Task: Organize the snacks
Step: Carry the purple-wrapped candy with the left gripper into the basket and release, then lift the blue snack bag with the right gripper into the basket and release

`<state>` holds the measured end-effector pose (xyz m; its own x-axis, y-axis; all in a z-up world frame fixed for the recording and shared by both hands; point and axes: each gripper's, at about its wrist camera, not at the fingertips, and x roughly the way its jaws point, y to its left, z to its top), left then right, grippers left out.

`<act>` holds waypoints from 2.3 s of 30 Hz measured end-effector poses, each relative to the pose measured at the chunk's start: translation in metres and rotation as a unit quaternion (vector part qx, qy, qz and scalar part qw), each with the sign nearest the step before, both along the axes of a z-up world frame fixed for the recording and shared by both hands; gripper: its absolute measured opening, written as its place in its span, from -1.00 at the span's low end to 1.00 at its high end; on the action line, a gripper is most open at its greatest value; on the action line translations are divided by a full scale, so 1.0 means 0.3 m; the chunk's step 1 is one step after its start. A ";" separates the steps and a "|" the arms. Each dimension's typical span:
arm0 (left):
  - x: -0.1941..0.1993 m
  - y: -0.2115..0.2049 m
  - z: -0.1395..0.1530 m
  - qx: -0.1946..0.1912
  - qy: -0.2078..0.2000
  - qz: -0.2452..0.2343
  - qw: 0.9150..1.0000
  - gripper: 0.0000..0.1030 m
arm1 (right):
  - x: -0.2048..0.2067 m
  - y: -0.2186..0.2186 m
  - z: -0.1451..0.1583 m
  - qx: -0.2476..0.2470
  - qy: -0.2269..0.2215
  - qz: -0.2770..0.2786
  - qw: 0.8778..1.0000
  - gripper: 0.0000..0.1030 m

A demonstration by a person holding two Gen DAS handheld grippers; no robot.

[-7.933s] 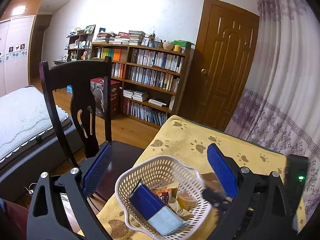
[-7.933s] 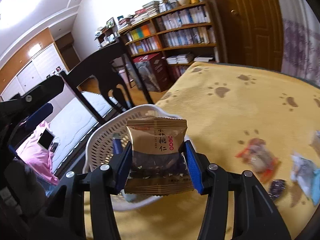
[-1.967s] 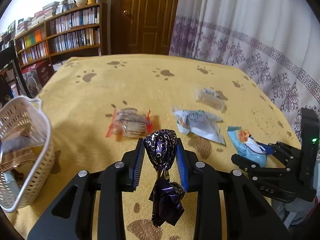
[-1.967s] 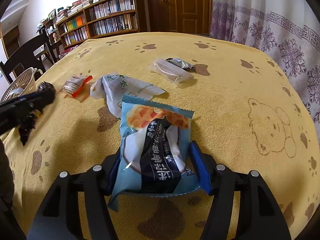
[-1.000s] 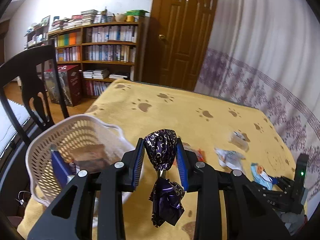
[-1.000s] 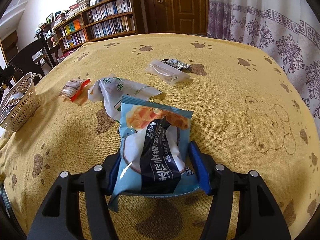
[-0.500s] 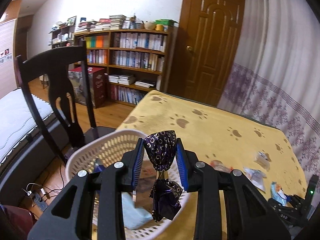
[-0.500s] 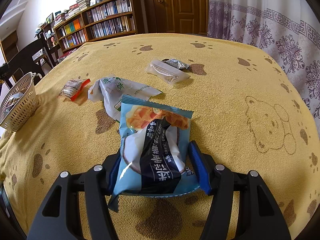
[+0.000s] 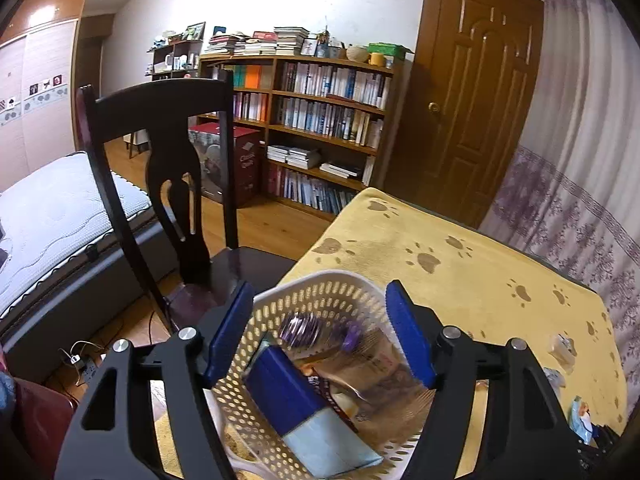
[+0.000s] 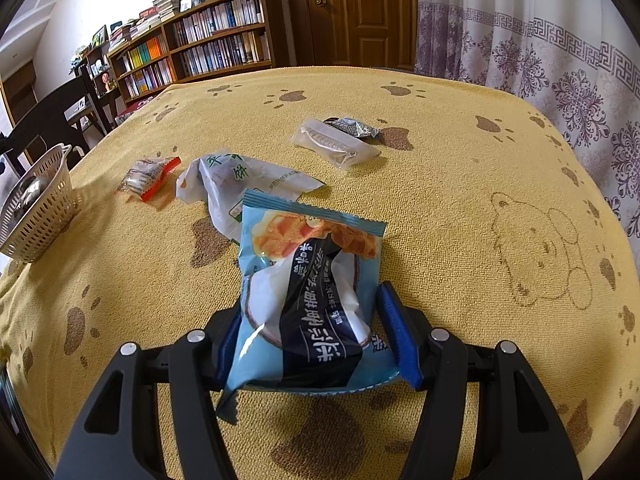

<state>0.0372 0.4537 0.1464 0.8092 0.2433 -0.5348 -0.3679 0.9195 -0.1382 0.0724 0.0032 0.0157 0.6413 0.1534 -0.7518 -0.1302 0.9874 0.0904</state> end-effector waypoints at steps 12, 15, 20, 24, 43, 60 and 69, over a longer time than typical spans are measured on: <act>0.000 -0.003 -0.002 -0.003 0.001 -0.002 1.000 0.71 | 0.000 0.000 0.000 0.000 0.000 0.000 1.000 0.19; -0.002 -0.003 -0.001 -0.005 0.000 0.000 1.000 0.80 | 0.000 0.000 0.001 0.000 0.000 0.000 1.000 0.19; -0.007 -0.003 0.001 -0.009 -0.002 -0.001 1.000 0.84 | -0.002 -0.003 0.001 0.004 -0.002 0.000 1.000 0.19; -0.006 -0.009 0.002 -0.009 -0.002 -0.003 1.000 0.86 | -0.005 -0.006 0.004 0.010 -0.006 -0.001 1.000 0.16; -0.029 -0.011 0.024 -0.014 -0.013 -0.004 1.000 0.86 | -0.055 0.026 0.085 0.099 -0.026 0.033 0.994 0.10; -0.080 0.083 0.079 -0.045 -0.044 0.004 0.998 0.87 | -0.117 0.456 0.292 0.101 -0.078 0.170 0.977 0.10; -0.150 0.156 0.136 -0.010 -0.072 0.051 0.996 0.89 | -0.081 0.756 0.338 0.098 -0.074 0.238 0.963 0.10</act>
